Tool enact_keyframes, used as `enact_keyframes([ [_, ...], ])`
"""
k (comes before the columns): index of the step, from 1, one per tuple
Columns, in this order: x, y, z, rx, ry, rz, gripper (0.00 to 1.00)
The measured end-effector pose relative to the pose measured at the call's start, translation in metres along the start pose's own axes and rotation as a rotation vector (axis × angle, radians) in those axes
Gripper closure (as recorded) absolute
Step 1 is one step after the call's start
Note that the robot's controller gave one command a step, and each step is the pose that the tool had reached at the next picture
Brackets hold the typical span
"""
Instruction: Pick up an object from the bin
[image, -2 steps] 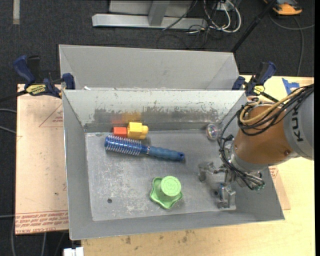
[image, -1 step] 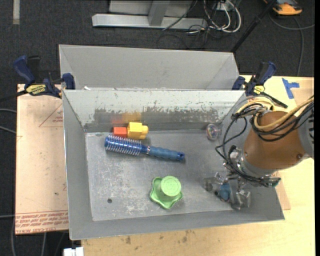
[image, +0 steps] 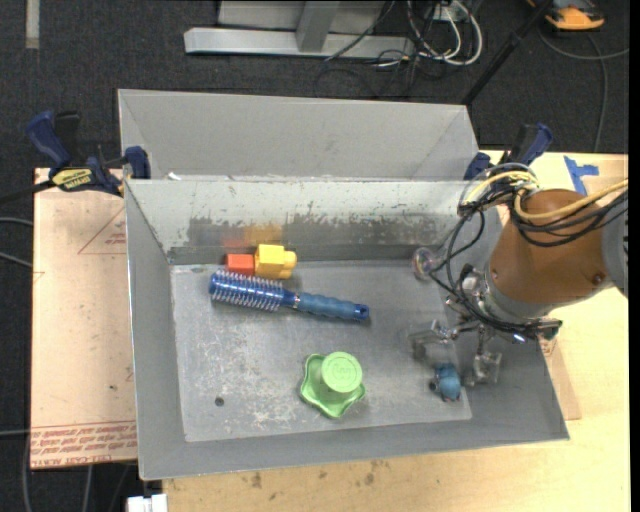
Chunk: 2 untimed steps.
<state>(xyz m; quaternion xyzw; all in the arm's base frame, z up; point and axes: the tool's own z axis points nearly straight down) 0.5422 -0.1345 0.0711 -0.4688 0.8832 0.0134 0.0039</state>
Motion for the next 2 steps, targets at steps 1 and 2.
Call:
enact_keyframes([
  [1,-0.002,0.044,0.002,0.014,0.017,0.022,0.0],
  [2,0.0,0.01,-0.001,0.017,0.003,-0.085,0.0],
])
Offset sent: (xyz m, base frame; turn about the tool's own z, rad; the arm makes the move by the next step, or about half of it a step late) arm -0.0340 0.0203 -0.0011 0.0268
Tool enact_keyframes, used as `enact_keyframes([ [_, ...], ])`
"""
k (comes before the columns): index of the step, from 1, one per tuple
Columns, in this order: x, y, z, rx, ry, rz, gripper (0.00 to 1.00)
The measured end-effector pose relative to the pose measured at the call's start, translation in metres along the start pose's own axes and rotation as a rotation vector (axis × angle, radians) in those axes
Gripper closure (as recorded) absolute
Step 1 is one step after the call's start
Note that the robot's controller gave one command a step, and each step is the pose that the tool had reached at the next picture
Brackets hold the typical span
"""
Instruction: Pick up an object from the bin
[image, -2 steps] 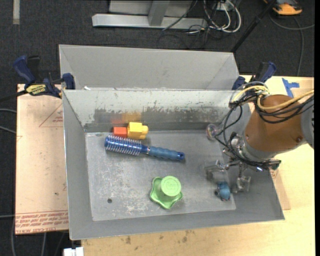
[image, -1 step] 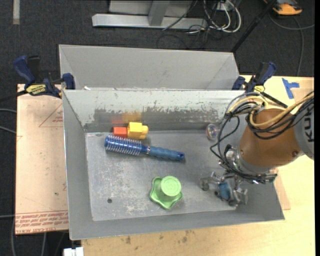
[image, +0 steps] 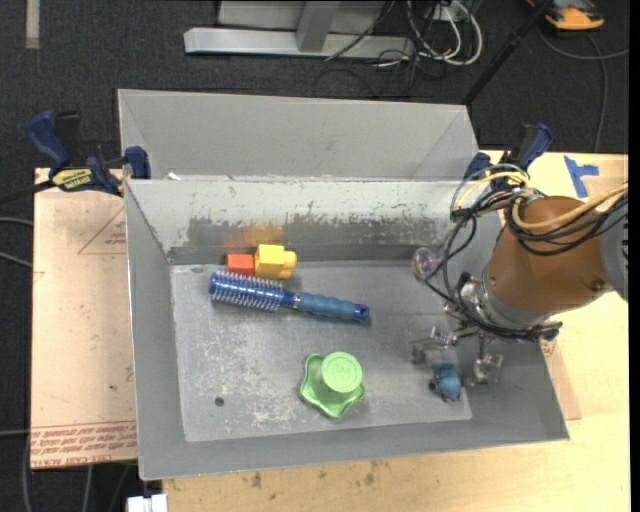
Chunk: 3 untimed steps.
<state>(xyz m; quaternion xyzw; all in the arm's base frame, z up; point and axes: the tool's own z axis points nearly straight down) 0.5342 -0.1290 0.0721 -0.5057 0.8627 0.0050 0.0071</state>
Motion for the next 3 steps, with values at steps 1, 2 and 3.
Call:
enact_keyframes([
  [1,0.008,-0.002,0.002,0.0,0.01,0.009,1.0],
  [2,0.004,-0.013,-0.145,0.012,0.012,0.054,1.0],
  [3,0.027,0.01,-0.105,-0.003,0.016,-0.041,1.0],
])
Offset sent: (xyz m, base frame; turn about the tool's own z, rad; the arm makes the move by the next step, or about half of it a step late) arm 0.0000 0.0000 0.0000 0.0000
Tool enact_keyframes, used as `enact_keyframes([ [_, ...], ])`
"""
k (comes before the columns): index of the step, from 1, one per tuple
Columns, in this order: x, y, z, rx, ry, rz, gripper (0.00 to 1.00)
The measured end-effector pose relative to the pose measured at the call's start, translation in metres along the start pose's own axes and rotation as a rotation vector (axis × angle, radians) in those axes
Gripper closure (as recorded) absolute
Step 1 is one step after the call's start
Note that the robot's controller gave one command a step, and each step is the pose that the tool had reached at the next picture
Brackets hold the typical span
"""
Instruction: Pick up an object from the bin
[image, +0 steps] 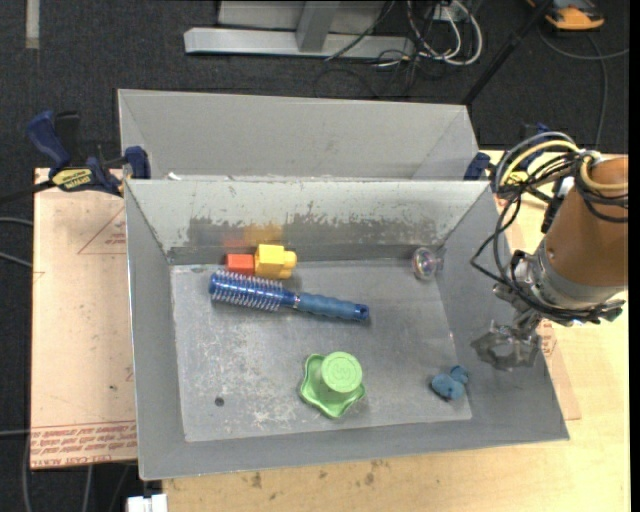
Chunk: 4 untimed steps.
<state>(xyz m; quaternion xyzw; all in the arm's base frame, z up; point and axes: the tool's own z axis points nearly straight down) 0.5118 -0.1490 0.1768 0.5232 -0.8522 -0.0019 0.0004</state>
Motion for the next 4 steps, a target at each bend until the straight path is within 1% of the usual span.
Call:
enact_keyframes([
  [1,0.0,-0.001,-0.001,0.003,-0.002,0.001,0.0],
  [2,-0.004,0.035,0.088,-0.006,-0.006,0.017,0.0],
  [3,-0.009,-0.003,0.097,-0.01,-0.016,-0.037,0.0],
  [4,-0.005,-0.005,0.096,0.001,-0.011,-0.038,1.0],
])
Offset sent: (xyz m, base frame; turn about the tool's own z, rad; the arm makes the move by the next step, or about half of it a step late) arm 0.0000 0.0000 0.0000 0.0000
